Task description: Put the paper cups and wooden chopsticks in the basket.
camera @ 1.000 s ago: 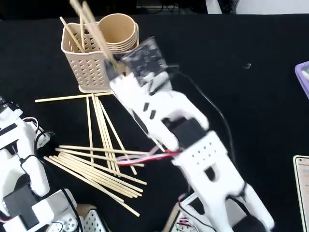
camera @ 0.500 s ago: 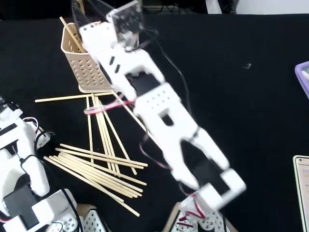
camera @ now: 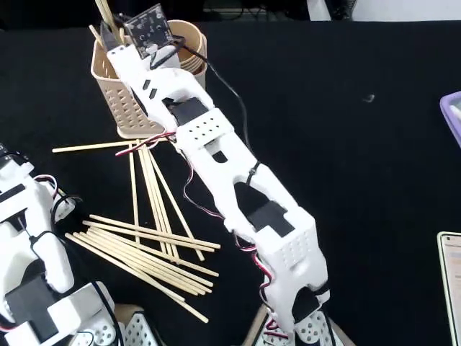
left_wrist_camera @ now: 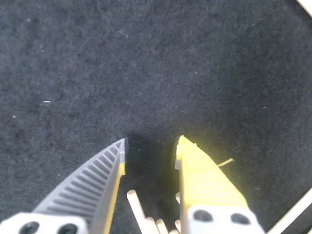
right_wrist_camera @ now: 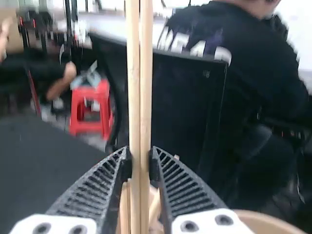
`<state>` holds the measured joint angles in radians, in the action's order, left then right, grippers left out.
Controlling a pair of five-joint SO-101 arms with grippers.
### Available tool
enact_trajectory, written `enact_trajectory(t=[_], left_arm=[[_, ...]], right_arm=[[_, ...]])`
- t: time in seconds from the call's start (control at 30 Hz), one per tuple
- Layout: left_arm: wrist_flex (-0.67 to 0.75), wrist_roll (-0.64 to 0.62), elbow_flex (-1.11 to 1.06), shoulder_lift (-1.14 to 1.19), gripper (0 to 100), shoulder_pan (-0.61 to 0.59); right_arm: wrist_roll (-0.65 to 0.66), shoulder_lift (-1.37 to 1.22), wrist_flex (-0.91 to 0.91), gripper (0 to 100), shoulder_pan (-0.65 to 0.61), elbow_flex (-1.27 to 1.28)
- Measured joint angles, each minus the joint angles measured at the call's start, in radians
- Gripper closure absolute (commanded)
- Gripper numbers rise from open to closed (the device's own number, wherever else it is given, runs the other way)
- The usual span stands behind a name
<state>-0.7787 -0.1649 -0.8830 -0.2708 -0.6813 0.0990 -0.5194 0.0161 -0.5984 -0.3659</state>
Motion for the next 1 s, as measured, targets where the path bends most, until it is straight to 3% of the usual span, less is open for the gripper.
enact_trajectory(t=[0.13,0.53,0.87,1.0], left_arm=[[0.0,0.0,0.0,0.0,82,0.0],[0.0,0.0,0.0,0.0,82,0.0],[0.0,0.0,0.0,0.0,82,0.0],[0.0,0.0,0.0,0.0,82,0.0]], right_arm=[[0.009,0.002,0.126,80.9,0.0,-0.017],[-0.015,0.183,0.417,89.2,0.002,-0.031],[-0.015,0.471,1.26,89.2,-0.077,-0.025],[0.011,0.506,1.413,89.1,-0.12,0.086]])
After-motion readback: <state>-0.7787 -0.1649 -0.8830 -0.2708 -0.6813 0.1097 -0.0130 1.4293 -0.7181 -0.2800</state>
